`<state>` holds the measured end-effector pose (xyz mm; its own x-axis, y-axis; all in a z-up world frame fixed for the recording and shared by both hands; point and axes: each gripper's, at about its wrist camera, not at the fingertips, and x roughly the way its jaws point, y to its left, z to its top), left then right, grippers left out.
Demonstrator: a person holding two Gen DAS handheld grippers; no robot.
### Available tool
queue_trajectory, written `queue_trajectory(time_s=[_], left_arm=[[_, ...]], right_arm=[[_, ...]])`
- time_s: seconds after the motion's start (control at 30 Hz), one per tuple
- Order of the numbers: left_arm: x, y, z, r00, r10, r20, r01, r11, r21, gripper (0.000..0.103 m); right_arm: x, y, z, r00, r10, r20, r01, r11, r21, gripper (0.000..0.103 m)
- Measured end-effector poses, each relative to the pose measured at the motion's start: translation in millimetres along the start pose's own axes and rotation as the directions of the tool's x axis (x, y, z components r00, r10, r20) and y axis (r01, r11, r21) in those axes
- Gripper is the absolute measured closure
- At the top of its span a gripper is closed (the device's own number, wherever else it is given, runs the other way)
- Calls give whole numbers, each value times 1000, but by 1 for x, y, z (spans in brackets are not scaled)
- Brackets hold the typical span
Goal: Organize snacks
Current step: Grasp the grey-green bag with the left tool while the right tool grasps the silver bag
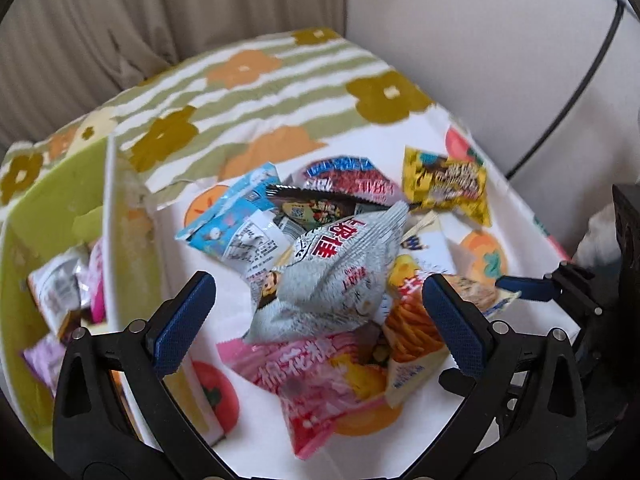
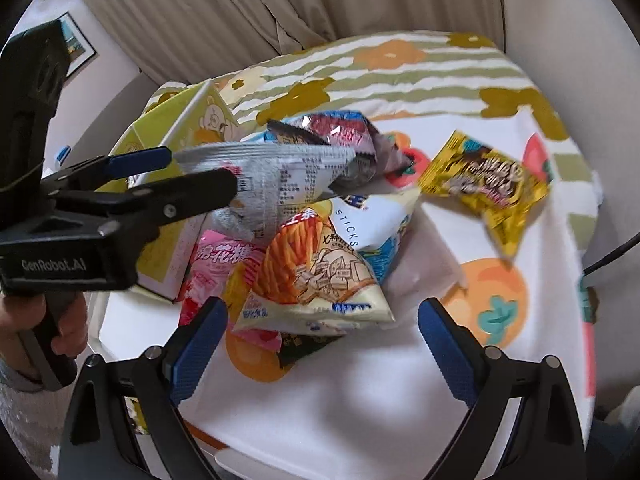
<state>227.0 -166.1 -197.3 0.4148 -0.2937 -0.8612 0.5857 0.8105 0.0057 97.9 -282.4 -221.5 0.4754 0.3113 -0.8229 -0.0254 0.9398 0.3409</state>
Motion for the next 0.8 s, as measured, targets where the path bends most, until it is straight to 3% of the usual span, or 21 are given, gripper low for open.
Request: queue_trajectory(time_s=[0.2, 0.4, 0.47, 0.8], left_arm=[[24, -6, 3, 998, -14, -59, 19, 996, 85, 8], [38, -3, 2, 994, -50, -97, 59, 993, 99, 11], [42, -3, 2, 992, -60, -109, 71, 992, 100, 26], [44, 3, -6, 986, -99, -135, 110, 991, 73, 40]], right_arm=[[17, -1, 3, 1000, 14, 8, -14, 999, 32, 8], [27, 2, 8, 1000, -6, 29, 4, 999, 38, 8], [31, 3, 9, 999, -12, 31, 11, 999, 45, 8], [38, 7, 14, 998, -33, 44, 31, 997, 65, 9]])
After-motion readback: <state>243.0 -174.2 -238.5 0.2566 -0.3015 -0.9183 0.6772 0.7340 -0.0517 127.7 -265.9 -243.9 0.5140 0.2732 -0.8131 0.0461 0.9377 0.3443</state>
